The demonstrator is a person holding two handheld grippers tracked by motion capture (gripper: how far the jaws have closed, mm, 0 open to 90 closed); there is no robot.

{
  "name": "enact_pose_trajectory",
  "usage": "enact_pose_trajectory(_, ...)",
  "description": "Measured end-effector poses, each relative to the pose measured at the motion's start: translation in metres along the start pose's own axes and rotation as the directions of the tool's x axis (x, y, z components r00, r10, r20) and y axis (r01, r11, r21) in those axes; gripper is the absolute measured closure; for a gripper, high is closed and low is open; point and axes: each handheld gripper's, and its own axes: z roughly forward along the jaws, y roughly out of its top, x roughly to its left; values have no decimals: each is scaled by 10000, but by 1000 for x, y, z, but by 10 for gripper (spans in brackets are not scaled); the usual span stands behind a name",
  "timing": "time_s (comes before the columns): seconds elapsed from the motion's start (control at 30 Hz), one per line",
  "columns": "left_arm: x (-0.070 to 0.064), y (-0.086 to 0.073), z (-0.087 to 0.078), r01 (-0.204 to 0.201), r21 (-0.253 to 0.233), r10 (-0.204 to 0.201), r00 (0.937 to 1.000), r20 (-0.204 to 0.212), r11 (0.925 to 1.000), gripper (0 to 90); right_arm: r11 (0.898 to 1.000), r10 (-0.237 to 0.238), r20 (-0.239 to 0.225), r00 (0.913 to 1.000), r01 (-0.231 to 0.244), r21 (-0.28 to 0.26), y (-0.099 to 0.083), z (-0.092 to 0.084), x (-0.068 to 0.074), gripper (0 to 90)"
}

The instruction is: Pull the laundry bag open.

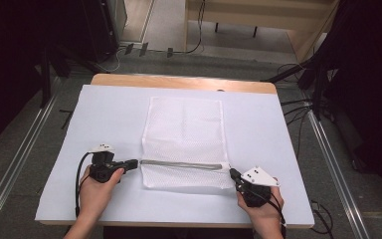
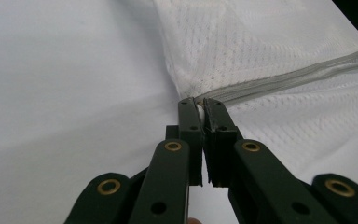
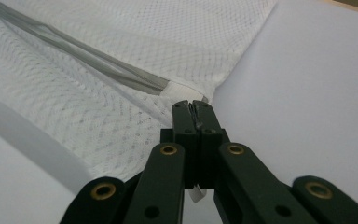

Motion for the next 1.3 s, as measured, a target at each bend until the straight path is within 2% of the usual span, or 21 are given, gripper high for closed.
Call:
enact_pose_trajectory(0.03,1,-1,-1,-3,29,4,10000,-97,10000,873,10000,62,-170,9998,-61,33,0,0,-1,900)
enact_pose_trajectory(0.07,1,-3,1,-225,139,230,9992,-323,9996,872,9999,96,-296,9995,-94,88,-1,1,-1,900)
enact_pose_trajectory(0.1,1,-3,1,-225,139,230,9992,-323,9996,872,9999,53,-341,9994,-49,120,-2,2,1,900)
enact_pose_trajectory(0.13,0,-5,1,-403,79,406,9978,-525,9992,872,9998,-103,-262,9996,108,173,-2,2,3,900)
enact_pose_trajectory(0.3,0,-7,-1,-359,-59,356,9987,-376,9993,874,9999,-106,-295,9995,109,108,-1,-1,5,900)
enact_pose_trajectory(0.5,-1,-6,-8,-493,-111,486,9973,-547,9987,875,9995,-185,-222,9996,190,234,0,-2,7,900)
enact_pose_trajectory(0.67,11,-9,-8,49,-111,-50,10000,-50,9999,875,9991,-350,-314,9989,357,212,0,-3,10,900)
enact_pose_trajectory(0.7,11,-9,-8,49,-111,-50,10000,-50,9999,874,9991,-350,-314,9989,357,212,0,-3,10,900)
enact_pose_trajectory(0.73,12,-10,-9,52,-109,-48,9994,354,9999,874,9992,-351,-262,9990,356,183,0,-4,11,900)
enact_pose_trajectory(0.77,12,-11,-11,1,-391,17,9989,466,9992,868,9989,-420,-313,9986,426,204,0,-4,11,900)
enact_pose_trajectory(0.8,12,-13,-14,-15,-695,46,9990,436,9976,751,9990,-426,-561,9975,431,77,-2,-7,10,900)
enact_pose_trajectory(0.83,12,-15,-17,-27,-887,61,9993,376,9961,751,9990,-426,-561,9975,431,77,-2,-7,10,900)
enact_pose_trajectory(0.87,12,-16,-21,-59,-1178,126,9983,561,9930,552,9994,-334,-635,9974,341,108,-3,-7,8,900)
enact_pose_trajectory(0.97,10,-18,-25,-241,-1447,315,9983,495,9892,397,9996,-254,-648,9976,260,85,-4,-7,7,900)
enact_pose_trajectory(1.0,8,-19,-27,-324,-1723,386,9987,331,9845,397,9997,-229,-630,9978,235,100,-4,-6,7,900)
enact_pose_trajectory(1.03,7,-19,-29,-282,-1889,346,9989,309,9816,275,9998,-158,-557,9983,166,128,-5,-6,7,900)
enact_pose_trajectory(1.07,7,-20,-31,-276,-2022,345,9989,310,9789,222,9998,-146,-607,9981,153,118,-5,-5,7,849)
enact_pose_trajectory(1.13,8,-22,-37,-295,-2329,372,9989,288,9721,129,9997,-49,-700,9975,66,235,-6,-4,7,602)
enact_pose_trajectory(1.2,9,-24,-41,-513,-2415,590,9980,248,9691,69,9996,-62,-950,9955,88,274,-6,-4,7,419)
enact_pose_trajectory(1.23,10,-25,-43,-558,-2472,667,9971,358,9674,36,9996,-67,-785,9969,89,269,-7,-5,7,374)
enact_pose_trajectory(1.3,10,-27,-47,-575,-2661,747,9957,548,9622,7,9999,12,-827,9966,1,155,-7,-6,3,323)
